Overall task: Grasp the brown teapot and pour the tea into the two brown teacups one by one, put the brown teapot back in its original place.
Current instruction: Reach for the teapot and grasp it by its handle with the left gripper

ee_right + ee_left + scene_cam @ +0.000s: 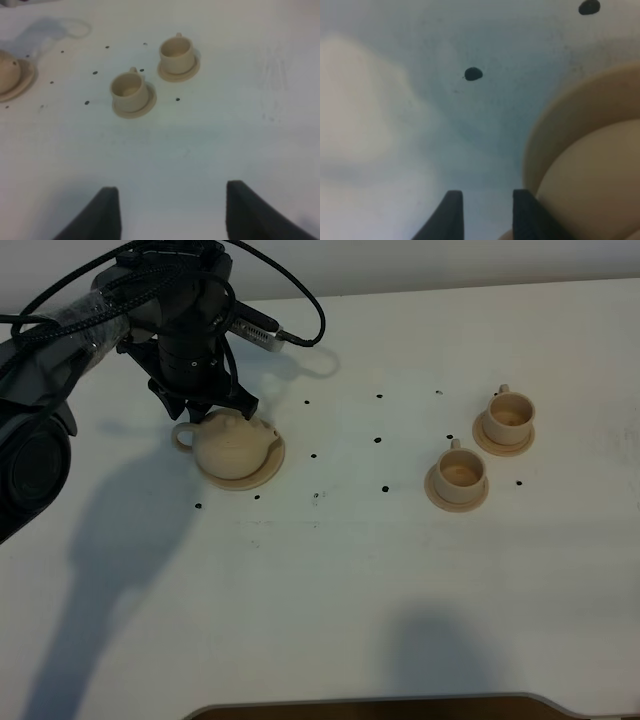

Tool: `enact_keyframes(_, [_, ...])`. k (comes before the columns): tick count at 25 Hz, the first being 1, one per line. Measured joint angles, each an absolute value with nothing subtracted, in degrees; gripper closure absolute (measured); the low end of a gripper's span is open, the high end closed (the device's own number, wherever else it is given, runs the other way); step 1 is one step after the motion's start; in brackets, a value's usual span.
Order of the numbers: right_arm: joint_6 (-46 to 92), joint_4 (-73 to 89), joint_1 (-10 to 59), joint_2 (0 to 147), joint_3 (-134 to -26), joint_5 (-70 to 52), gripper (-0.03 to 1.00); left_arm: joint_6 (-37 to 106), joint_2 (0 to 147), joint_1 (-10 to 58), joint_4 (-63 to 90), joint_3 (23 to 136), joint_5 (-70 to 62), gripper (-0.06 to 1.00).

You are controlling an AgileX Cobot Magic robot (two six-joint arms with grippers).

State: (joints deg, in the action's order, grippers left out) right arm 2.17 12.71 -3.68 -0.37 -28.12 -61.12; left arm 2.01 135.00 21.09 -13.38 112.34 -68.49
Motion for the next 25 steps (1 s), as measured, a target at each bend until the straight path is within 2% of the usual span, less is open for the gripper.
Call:
enact_keyframes(13, [2.3, 13.7, -3.7, -0.4, -28.1, -61.1, 0.49, 3.1, 134.2, 18.6, -15.6, 112.3, -68.5, 0.66])
enact_keyframes(25, [2.3, 13.8, -3.7, -0.4, -28.1, -61.1, 0.49, 23.5, 123.5, 14.5, 0.4, 112.3, -68.5, 0.66])
